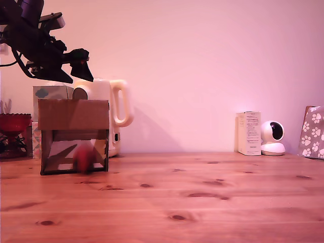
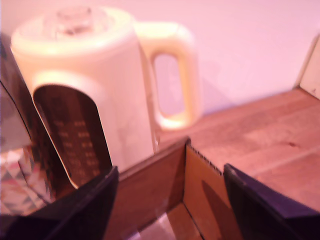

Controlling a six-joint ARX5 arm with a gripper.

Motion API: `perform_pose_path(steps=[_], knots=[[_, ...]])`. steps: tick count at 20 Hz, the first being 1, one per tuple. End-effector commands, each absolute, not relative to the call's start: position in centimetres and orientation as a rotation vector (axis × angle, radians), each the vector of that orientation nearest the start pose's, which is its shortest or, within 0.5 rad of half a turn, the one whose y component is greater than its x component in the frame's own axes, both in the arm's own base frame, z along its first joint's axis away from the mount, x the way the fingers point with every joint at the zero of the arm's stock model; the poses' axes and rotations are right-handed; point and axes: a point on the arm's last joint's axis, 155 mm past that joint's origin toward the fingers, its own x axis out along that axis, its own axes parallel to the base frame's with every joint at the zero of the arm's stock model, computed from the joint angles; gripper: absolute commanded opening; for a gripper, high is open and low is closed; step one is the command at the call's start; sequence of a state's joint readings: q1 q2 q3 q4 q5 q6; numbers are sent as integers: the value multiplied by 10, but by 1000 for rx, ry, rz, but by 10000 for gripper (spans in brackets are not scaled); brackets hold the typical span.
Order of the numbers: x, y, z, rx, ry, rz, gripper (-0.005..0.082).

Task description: Drop the footbag into the cardboard dice tower

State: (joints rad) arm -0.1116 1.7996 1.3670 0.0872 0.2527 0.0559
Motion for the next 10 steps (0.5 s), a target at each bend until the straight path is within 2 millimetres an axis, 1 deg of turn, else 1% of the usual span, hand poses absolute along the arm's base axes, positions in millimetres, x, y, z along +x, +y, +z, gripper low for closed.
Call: perform_pose_path(steps=[1, 2, 3, 4, 6, 10], knots=[[541, -114, 242, 37, 337, -384, 478], [534, -116, 240, 34, 368, -392, 311], [528, -116, 238, 32, 398, -393, 78], [522, -117, 238, 30, 416, -396, -10], [511, -121, 237, 27, 454, -406, -23], [481, -130, 218, 11, 596, -448, -24]])
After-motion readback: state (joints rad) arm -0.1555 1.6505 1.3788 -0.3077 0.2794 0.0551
